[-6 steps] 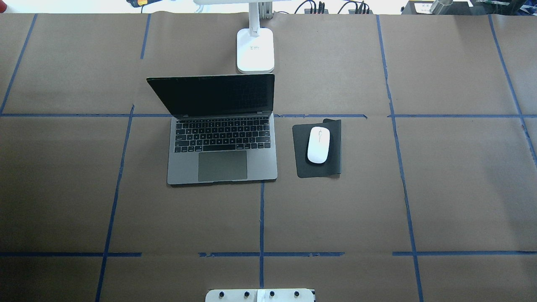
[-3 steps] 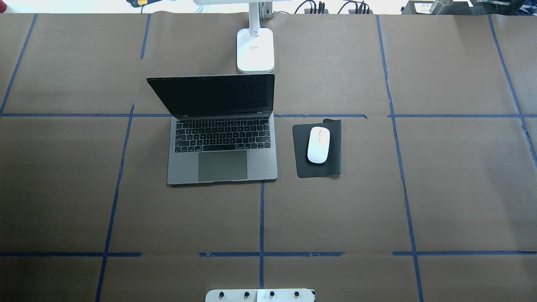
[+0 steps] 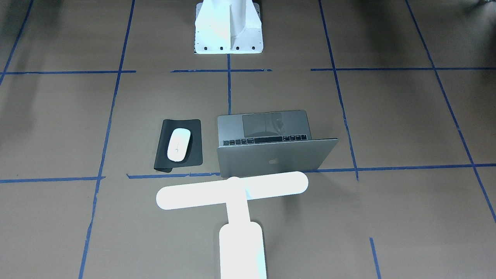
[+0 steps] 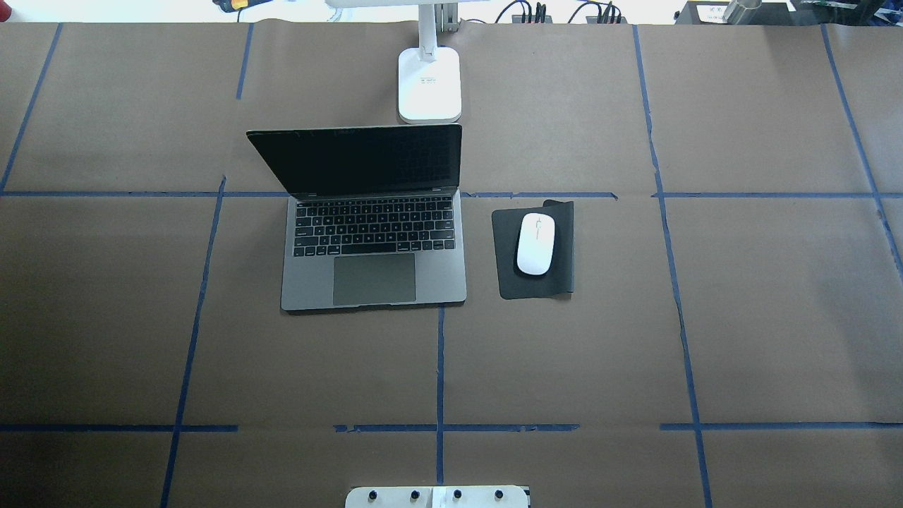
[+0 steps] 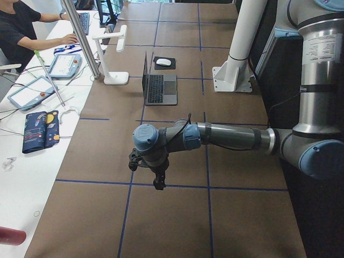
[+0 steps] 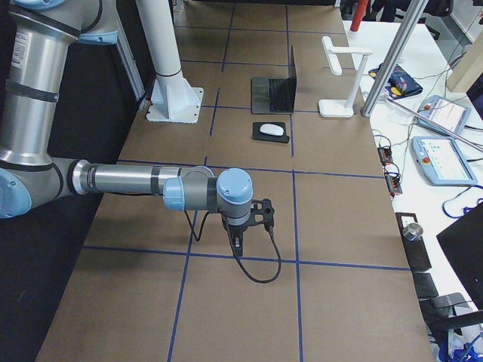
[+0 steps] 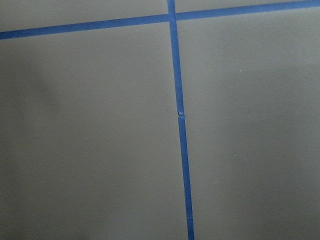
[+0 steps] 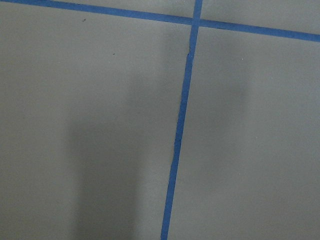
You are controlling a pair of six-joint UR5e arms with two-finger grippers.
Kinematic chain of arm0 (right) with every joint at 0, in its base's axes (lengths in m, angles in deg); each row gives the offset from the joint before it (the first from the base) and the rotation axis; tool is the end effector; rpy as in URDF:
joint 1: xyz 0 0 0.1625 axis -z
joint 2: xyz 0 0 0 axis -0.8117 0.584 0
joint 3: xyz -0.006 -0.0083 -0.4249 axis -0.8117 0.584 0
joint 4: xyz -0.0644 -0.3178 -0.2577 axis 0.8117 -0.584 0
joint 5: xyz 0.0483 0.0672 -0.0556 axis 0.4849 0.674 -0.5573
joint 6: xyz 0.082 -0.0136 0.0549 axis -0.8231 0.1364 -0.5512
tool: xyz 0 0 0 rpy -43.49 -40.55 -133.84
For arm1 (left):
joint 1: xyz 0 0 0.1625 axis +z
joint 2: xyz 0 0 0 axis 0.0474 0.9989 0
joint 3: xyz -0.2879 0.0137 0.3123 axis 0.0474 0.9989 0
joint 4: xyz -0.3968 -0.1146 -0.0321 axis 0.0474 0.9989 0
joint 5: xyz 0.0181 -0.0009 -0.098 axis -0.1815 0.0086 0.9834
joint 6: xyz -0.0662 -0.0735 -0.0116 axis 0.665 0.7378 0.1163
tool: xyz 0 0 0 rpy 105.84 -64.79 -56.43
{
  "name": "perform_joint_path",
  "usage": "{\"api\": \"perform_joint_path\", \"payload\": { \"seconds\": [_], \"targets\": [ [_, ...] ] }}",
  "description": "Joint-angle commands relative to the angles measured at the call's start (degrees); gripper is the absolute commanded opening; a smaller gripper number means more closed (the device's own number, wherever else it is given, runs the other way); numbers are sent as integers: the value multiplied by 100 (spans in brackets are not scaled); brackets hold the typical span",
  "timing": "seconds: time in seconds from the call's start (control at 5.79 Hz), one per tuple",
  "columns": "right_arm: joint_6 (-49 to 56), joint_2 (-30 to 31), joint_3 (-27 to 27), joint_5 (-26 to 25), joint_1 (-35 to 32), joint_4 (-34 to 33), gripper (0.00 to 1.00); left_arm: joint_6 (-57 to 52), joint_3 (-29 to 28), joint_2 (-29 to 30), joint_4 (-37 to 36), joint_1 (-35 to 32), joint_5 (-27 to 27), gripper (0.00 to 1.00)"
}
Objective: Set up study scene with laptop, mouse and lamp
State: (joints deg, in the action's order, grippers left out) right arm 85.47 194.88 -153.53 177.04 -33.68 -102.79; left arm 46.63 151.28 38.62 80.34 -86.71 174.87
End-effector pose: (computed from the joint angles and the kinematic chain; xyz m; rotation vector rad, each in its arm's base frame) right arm 0.0488 -0.3772 0.6388 0.0515 -0.7925 -0.1263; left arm -0.0583 -0.4466 0.6377 -0.0978 0.7971 0.1196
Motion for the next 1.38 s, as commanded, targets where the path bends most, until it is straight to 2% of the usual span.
{"api": "perform_joint_path", "payload": {
  "seconds": [0.0, 0.17, 0.69, 0.86, 1.21],
  "targets": [
    [17, 0, 87, -43, 5, 20, 100, 90, 99, -57, 14, -118, -18, 100],
    [17, 8, 157, -44, -3, 38, 100, 117, 614, -405, 5, -301, -18, 100],
    [-1, -61, 123, -70, -12, 38, 100, 730, 688, -453, 31, -295, -18, 100],
    [-1, -271, 192, -62, -12, -23, 100, 732, 637, -470, 40, -295, -9, 100],
    [-1, -281, 158, -53, -47, -23, 100, 776, 348, -479, 513, -286, -9, 100]
  ]
}}
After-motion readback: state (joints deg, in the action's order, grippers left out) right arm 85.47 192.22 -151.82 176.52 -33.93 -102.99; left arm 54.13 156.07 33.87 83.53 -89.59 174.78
